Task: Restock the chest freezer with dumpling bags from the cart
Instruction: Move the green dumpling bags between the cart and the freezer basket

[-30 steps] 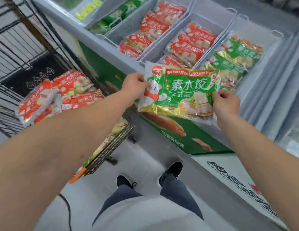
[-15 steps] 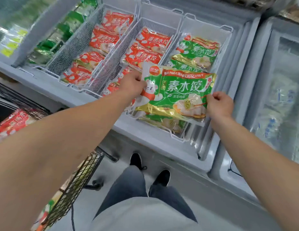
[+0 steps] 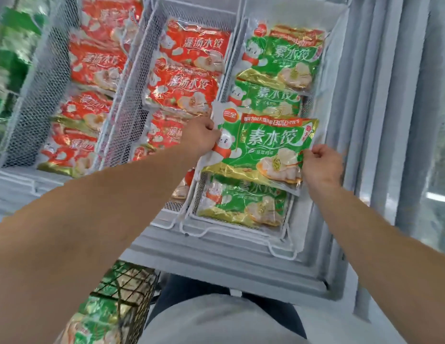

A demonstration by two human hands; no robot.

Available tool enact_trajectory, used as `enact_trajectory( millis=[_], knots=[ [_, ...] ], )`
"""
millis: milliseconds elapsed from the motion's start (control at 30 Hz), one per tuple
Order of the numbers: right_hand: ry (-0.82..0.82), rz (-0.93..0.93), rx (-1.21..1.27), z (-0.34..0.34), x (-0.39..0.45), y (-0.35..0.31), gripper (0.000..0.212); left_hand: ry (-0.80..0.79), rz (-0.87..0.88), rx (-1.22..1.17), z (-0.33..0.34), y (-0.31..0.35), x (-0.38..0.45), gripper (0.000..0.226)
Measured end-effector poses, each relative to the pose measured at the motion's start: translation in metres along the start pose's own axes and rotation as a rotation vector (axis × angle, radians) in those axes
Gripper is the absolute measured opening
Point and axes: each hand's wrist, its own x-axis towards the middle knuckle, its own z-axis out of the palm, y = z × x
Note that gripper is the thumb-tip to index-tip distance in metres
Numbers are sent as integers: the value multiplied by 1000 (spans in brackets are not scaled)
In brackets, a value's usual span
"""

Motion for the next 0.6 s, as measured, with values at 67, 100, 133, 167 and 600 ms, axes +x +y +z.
enact_trajectory(
  millis=[67,100,133,167,600],
  knots=[
    [15,22,-48,8,4,0,14,-13,-20,26,5,-3,13,28],
    [27,44,-64,15,10,1,15,-38,-35,40,9,-3,24,25],
    [31,49,-70,15,10,0,16,-57,-42,45,11,-4,25,18],
    [32,65,-89,21,15,1,16,-84,-47,58,14,-5,33,13],
    [-245,-105,-514,52,24,2,71,-207,408,780,30,2,49,55]
  ],
)
